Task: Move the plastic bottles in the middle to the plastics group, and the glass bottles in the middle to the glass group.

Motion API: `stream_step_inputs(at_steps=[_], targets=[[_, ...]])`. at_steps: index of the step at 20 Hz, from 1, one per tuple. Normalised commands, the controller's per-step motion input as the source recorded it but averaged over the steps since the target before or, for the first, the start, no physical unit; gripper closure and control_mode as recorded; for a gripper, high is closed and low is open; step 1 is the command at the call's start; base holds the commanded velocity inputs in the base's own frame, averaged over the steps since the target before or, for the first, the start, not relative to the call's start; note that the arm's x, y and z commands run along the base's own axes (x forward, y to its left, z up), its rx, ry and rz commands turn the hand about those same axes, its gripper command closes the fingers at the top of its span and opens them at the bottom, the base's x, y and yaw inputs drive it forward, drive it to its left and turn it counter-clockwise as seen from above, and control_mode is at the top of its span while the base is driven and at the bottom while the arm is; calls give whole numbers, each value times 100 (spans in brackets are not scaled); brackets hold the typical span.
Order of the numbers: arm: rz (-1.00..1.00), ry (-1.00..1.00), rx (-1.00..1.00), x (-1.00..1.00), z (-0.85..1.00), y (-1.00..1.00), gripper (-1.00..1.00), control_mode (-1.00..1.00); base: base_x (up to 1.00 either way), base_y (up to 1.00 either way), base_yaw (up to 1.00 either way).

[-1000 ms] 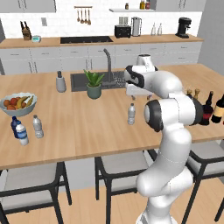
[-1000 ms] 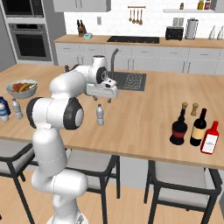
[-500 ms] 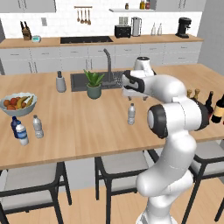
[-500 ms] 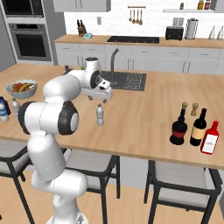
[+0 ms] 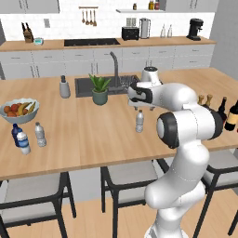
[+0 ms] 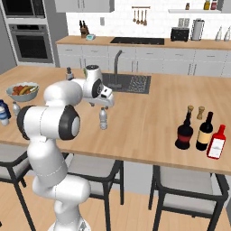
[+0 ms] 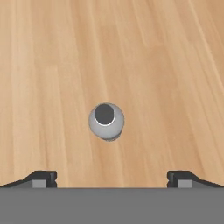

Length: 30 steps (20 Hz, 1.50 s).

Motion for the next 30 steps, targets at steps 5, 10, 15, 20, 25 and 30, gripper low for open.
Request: stream_step_inputs(at_steps=[5, 10, 15, 20, 25, 30], targets=[[1, -6, 0, 0, -16, 0, -100, -100, 0, 0, 0], [1, -1, 0, 0, -16, 0, -100, -100, 0, 0, 0], [1, 0, 0, 0, -19, 0, -100, -100, 0, 0, 0], [3, 0, 0, 2, -6, 0, -100, -100, 0, 0, 0], [1, 0, 0, 3, 0, 0, -100, -100, 0, 0, 0], [2, -2, 0, 9, -1, 0, -100, -100, 0, 0, 0]])
